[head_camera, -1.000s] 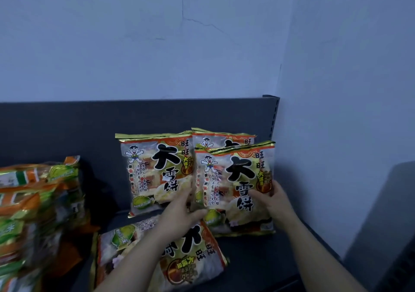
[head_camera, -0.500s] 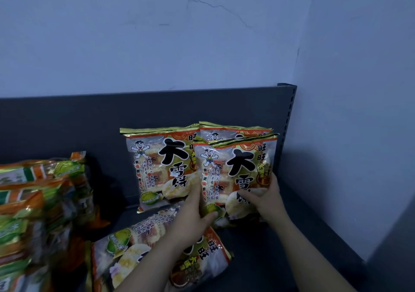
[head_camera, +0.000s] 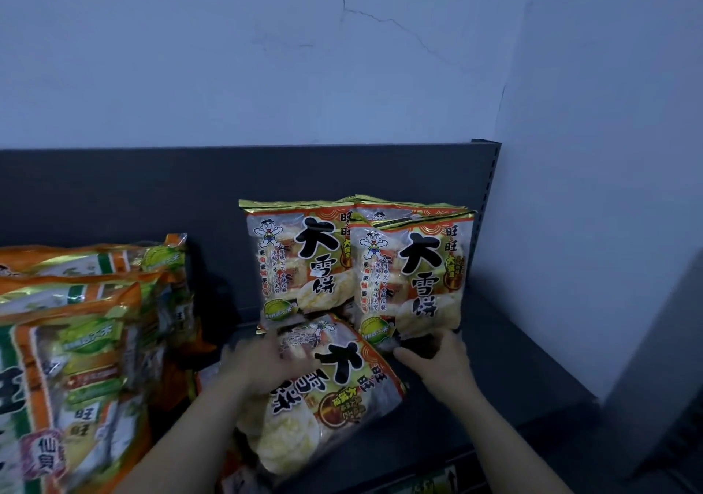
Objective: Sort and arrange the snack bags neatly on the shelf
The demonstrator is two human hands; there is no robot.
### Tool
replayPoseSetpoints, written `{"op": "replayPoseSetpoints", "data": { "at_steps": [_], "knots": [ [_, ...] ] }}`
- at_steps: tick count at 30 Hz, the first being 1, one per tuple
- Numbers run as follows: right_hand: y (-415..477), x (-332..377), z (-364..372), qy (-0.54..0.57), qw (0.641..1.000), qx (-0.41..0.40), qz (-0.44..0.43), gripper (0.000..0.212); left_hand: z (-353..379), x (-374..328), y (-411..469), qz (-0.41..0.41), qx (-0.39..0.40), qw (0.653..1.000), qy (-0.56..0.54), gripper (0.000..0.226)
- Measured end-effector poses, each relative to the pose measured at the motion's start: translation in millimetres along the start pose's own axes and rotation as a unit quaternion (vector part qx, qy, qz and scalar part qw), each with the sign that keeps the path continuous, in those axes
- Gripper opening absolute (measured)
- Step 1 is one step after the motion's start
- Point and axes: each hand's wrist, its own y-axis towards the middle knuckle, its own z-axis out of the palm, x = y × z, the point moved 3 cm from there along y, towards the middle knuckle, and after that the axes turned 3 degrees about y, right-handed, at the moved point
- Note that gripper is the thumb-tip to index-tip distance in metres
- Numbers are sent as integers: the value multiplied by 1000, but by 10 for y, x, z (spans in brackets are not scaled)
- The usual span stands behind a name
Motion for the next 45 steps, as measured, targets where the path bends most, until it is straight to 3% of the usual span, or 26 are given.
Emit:
{"op": "replayPoseSetpoints", "data": {
  "at_steps": [4,8,11,15,18,20,23,27,29,31,35,39,43,45],
  "knots": [
    [-184,66,167,-15,985,171,31,64,31,92,-30,-5,5,1000,-21,136],
    [-324,139,261,-23,977,212,24,42,84,156,-146,-34,25,995,-90,136],
    [-344,192,245,6,980,197,21,33,58,207,-243,-44,34,983,-176,133],
    [-338,448,21,50,986,159,-27,16,-84,171,-362,9,4,949,-316,85],
    [-266,691,-273,96,986,118,-73,13,-256,-5,-427,46,-63,927,-367,91],
    [-170,835,-484,149,981,62,-111,25,-332,-210,-460,65,-112,902,-412,97],
    [-55,1046,-765,241,958,-20,-153,44,-341,-607,-504,98,-158,851,-491,75],
    [127,1036,-975,241,952,-82,-170,27,-215,-1125,-482,149,-202,794,-554,62],
    [187,923,-989,233,955,-78,-166,18,-95,-1284,-389,147,-211,795,-550,57],
    [197,850,-989,238,955,-66,-166,5,49,-1383,-257,136,-212,813,-525,62],
    [373,698,-953,268,954,-13,-132,8,212,-1401,-32,118,-209,865,-441,77],
    [608,609,-885,286,954,39,-82,76,135,-1383,75,138,-124,843,-504,121],
    [822,552,-815,321,940,96,-56,70,-62,-1392,163,175,-45,819,-544,146],
    [917,524,-780,338,931,126,-58,60,-126,-1388,213,180,-24,822,-539,146]
  ]
}}
